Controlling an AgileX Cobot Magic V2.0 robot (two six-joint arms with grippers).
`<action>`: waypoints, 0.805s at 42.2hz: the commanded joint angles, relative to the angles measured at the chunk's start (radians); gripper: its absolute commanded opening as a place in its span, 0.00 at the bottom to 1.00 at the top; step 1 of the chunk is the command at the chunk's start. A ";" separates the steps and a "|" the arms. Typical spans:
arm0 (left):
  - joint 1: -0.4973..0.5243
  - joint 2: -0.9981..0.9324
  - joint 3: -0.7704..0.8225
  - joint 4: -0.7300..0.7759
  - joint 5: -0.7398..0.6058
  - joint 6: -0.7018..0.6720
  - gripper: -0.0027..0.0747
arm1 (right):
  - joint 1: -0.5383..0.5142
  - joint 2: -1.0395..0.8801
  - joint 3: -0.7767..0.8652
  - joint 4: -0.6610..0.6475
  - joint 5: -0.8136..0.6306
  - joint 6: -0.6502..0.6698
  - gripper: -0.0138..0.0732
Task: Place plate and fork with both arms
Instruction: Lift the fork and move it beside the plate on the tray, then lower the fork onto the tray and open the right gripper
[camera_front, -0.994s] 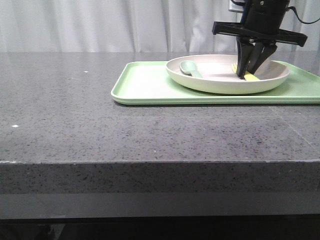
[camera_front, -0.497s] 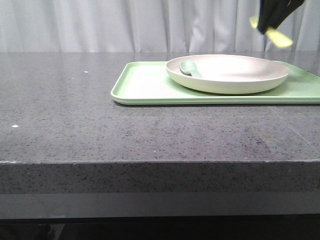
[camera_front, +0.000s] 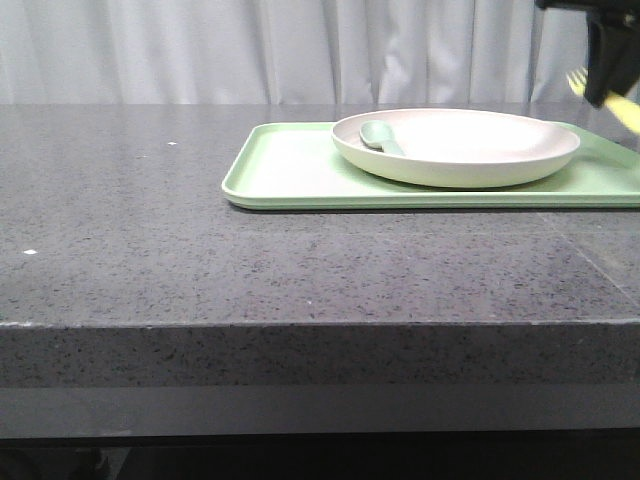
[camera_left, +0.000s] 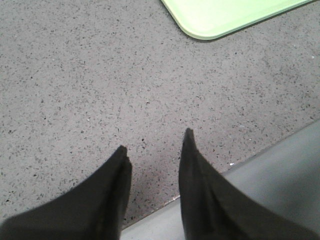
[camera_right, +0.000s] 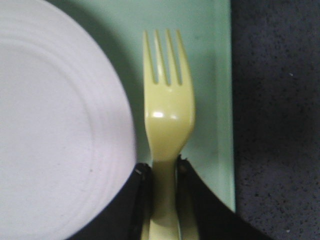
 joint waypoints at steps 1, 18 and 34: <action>-0.006 -0.006 -0.027 -0.016 -0.066 0.002 0.35 | -0.014 -0.040 -0.002 -0.006 0.086 -0.020 0.08; -0.006 -0.006 -0.027 -0.016 -0.066 0.002 0.35 | -0.013 0.047 0.002 -0.006 0.074 -0.047 0.11; 0.015 -0.006 -0.027 -0.016 -0.066 0.002 0.35 | -0.013 0.047 -0.002 -0.006 0.073 -0.047 0.51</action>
